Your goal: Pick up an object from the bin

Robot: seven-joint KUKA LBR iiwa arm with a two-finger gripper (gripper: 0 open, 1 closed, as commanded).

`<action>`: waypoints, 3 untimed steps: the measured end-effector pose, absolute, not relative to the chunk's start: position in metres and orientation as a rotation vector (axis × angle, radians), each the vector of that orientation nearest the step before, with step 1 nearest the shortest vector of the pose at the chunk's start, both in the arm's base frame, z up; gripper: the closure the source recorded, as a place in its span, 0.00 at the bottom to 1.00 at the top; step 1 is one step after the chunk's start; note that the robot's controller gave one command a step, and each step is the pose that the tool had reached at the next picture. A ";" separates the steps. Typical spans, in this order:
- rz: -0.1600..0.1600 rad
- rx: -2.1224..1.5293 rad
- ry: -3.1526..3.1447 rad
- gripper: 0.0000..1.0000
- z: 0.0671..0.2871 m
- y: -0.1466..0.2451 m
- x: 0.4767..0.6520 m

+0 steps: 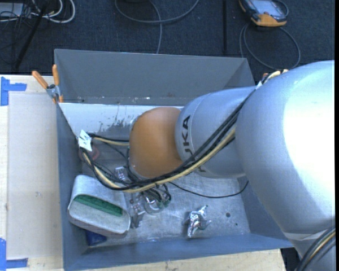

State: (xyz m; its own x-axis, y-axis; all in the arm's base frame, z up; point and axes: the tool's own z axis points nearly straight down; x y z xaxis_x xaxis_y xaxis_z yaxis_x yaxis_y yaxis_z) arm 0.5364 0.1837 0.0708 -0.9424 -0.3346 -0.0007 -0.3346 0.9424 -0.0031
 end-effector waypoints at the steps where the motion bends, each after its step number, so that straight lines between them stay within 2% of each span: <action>1: -0.020 -0.611 3.083 0.00 0.075 0.242 0.553; 2: -0.001 -1.312 2.853 0.00 0.071 0.242 0.588; 3: -0.002 -1.306 2.856 1.00 0.072 0.241 0.589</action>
Offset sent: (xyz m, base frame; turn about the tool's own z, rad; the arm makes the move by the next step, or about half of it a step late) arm 0.0135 0.0636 0.0040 -0.0531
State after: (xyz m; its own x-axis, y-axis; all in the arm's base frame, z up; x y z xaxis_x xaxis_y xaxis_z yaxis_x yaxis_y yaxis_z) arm 0.5890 0.2412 0.0722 -0.6541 -0.7564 -0.0005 -0.7564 0.6541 -0.0020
